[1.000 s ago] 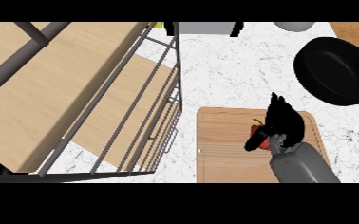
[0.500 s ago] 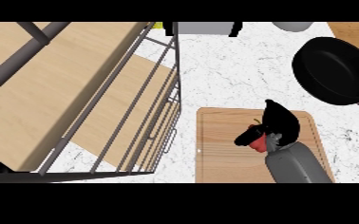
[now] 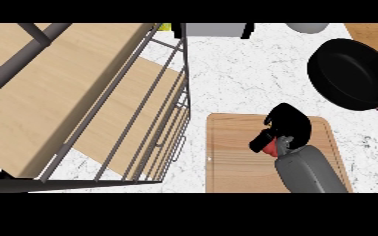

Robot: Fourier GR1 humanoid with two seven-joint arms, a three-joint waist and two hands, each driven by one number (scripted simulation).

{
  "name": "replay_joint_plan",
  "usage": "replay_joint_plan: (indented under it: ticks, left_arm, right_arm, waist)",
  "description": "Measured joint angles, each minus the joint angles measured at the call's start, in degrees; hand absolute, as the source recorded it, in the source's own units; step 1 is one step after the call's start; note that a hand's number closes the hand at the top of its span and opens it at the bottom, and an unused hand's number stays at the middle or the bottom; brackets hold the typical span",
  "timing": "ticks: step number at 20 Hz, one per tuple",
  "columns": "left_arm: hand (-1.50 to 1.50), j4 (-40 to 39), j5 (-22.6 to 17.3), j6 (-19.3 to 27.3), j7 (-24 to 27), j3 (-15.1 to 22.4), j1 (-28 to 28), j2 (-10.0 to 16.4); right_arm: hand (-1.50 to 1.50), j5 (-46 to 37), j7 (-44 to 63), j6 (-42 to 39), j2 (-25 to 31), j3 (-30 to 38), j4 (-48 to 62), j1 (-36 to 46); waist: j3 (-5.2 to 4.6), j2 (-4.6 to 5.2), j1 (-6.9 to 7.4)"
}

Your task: Pick the bell pepper from the cutting board and place it in the pot

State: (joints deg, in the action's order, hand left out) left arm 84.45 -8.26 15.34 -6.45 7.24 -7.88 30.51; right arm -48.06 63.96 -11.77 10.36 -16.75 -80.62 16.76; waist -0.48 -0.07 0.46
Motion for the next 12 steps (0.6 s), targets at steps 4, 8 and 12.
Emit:
replay_joint_plan:
  ticks: [4,8,12]
  left_arm:
    - [0.00,-0.05,-0.10,-1.08,0.66,-0.38,0.26,-0.20]
    - [0.00,-0.60,0.05,-1.92,0.77,-0.25,1.70,-0.51]
    - [0.00,-0.90,0.20,-2.59,0.82,-0.71,1.87,-0.46]
  right_arm:
    - [1.50,2.03,-3.23,-1.48,-1.33,3.29,4.31,7.30]
    - [1.50,5.66,-8.61,-2.89,-1.49,8.12,13.02,18.34]
    - [1.50,5.75,-11.04,-3.40,-0.77,10.44,20.98,26.44]
  waist:
    - [0.03,0.33,0.63]
    - [0.08,0.84,1.72]
    - [0.08,0.82,1.79]
